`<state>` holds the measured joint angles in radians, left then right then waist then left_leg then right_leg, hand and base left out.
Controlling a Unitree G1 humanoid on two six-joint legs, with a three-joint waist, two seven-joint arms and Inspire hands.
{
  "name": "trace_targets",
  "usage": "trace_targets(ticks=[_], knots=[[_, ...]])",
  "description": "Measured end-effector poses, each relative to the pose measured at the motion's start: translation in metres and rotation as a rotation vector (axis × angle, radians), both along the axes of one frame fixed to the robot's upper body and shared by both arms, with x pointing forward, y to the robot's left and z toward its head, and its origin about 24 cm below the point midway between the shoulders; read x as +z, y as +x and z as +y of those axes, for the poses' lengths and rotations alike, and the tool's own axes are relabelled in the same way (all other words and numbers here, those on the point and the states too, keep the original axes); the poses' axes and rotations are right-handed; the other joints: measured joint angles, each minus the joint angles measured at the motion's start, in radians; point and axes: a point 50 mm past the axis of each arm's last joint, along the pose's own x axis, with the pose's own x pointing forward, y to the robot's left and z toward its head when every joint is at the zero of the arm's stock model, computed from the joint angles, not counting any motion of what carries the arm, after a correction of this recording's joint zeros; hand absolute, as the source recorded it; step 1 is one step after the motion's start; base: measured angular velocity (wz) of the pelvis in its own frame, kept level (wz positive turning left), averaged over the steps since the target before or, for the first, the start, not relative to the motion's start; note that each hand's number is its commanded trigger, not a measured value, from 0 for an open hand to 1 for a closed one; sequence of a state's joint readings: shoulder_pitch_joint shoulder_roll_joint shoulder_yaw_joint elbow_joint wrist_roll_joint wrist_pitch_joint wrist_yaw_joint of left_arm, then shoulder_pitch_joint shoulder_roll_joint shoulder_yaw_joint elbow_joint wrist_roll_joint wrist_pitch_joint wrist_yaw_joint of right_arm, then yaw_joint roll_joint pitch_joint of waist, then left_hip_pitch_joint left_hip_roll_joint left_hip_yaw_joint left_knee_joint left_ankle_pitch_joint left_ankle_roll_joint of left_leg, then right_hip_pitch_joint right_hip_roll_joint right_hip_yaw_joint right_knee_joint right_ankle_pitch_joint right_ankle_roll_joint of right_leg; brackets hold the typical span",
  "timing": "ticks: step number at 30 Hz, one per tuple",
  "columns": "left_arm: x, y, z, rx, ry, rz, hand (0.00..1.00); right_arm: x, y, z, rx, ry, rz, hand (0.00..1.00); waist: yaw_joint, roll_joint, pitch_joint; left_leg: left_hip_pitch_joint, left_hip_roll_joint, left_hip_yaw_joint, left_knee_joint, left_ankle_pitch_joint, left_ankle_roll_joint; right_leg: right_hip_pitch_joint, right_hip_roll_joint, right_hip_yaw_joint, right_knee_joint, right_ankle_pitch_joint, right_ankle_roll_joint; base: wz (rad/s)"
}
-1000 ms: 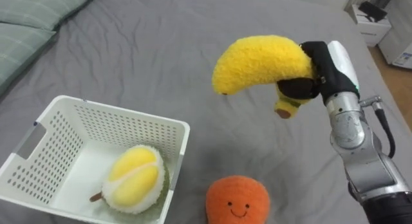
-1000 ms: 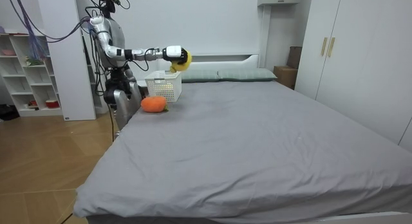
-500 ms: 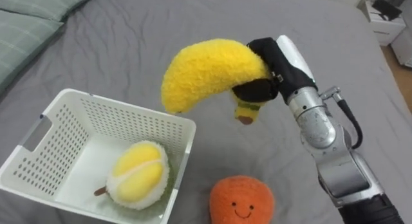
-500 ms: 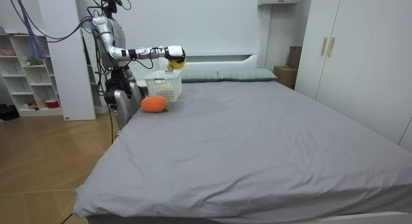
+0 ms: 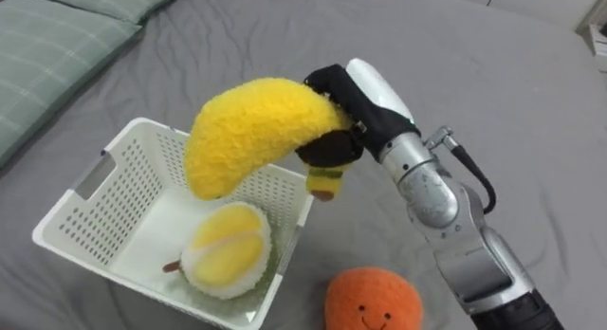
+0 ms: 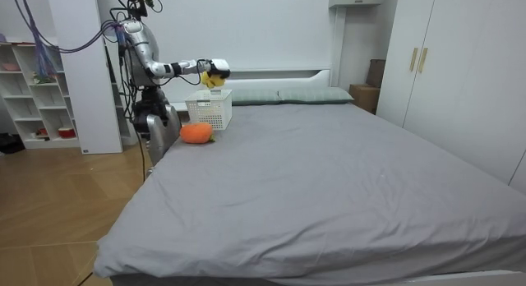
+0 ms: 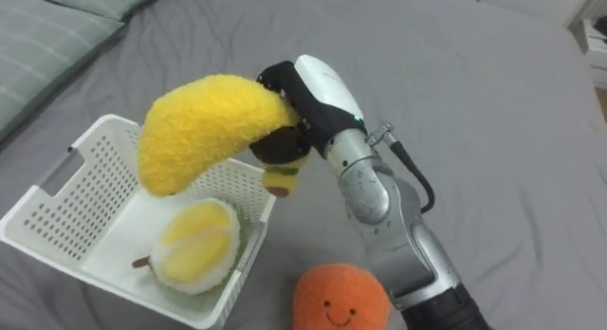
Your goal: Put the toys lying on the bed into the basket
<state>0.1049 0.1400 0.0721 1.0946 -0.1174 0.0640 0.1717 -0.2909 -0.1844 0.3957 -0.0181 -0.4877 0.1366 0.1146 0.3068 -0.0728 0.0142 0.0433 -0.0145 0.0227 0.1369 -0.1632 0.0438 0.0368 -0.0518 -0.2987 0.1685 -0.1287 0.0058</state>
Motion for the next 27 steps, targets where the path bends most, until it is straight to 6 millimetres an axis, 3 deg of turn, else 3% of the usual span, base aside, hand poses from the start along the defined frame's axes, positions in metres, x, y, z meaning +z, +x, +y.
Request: trace_targets(ticks=[2, 4, 6, 7, 8, 9, 10, 14, 27], knots=[[0.000, 0.002, -0.001, -0.004, -0.003, -0.003, 0.00, -0.006, -0.004, 0.009, 0.039, -0.028, 0.022, 1.00, 0.000, -0.001, -0.0004, -0.006, 0.000, -0.006, 0.000, 0.000, 0.000, 0.000, 0.000, -0.005, 0.000, 0.000, 0.000, 0.11], [0.000, 0.008, -0.004, -0.010, -0.012, -0.017, 0.00, -0.011, -0.007, 0.016, 0.080, -0.052, 0.055, 0.85, 0.002, -0.005, -0.0004, -0.014, -0.001, -0.016, 0.000, 0.000, 0.000, -0.003, 0.000, -0.007, -0.002, 0.000, 0.000, 0.12], [0.001, 0.011, -0.004, -0.014, -0.015, -0.026, 0.00, -0.014, -0.007, 0.019, 0.084, -0.054, 0.073, 0.46, 0.005, -0.008, -0.0010, -0.015, -0.001, -0.022, 0.001, 0.000, -0.001, -0.003, 0.001, -0.007, -0.002, 0.000, 0.000, 0.08], [0.001, 0.013, -0.004, -0.016, -0.017, -0.030, 0.00, -0.017, -0.008, 0.021, 0.089, -0.056, 0.083, 0.40, 0.012, -0.009, -0.0018, -0.012, -0.001, -0.023, 0.000, 0.000, -0.001, -0.003, 0.001, -0.007, -0.003, 0.000, 0.000, 0.04], [0.001, 0.015, -0.004, -0.017, -0.017, -0.034, 0.00, -0.018, -0.008, 0.021, 0.089, -0.059, 0.089, 0.19, 0.015, -0.009, -0.0017, -0.011, -0.001, -0.023, 0.000, 0.000, -0.001, -0.004, 0.001, -0.007, -0.003, 0.000, 0.000, 0.00], [0.002, 0.018, -0.005, -0.020, -0.020, -0.042, 0.00, -0.021, -0.008, 0.023, 0.090, -0.063, 0.104, 0.15, 0.024, -0.011, -0.0008, -0.012, -0.001, -0.023, 0.000, 0.000, 0.000, -0.004, 0.001, -0.007, -0.004, 0.000, 0.000, 0.00], [0.003, 0.022, -0.005, -0.022, -0.021, -0.050, 0.00, -0.023, -0.008, 0.022, 0.085, -0.067, 0.117, 0.00, 0.033, -0.012, -0.0007, -0.013, -0.001, -0.024, 0.000, 0.000, 0.000, -0.004, 0.002, -0.007, -0.005, 0.000, 0.000, 0.00], [0.003, 0.027, -0.007, -0.024, -0.029, -0.061, 0.00, -0.029, -0.007, 0.021, 0.075, -0.078, 0.141, 0.00, 0.057, -0.013, -0.0004, -0.013, -0.001, -0.027, 0.000, 0.000, -0.001, -0.004, 0.002, -0.006, -0.006, 0.000, 0.000, 0.00], [0.001, 0.021, -0.007, -0.021, -0.048, -0.030, 0.00, -0.030, -0.008, 0.023, 0.088, -0.082, 0.150, 0.00, 0.065, -0.036, 0.0049, -0.018, -0.003, -0.029, -0.002, 0.000, -0.001, 0.000, 0.002, -0.007, -0.017, 0.000, 0.000, 0.00]])
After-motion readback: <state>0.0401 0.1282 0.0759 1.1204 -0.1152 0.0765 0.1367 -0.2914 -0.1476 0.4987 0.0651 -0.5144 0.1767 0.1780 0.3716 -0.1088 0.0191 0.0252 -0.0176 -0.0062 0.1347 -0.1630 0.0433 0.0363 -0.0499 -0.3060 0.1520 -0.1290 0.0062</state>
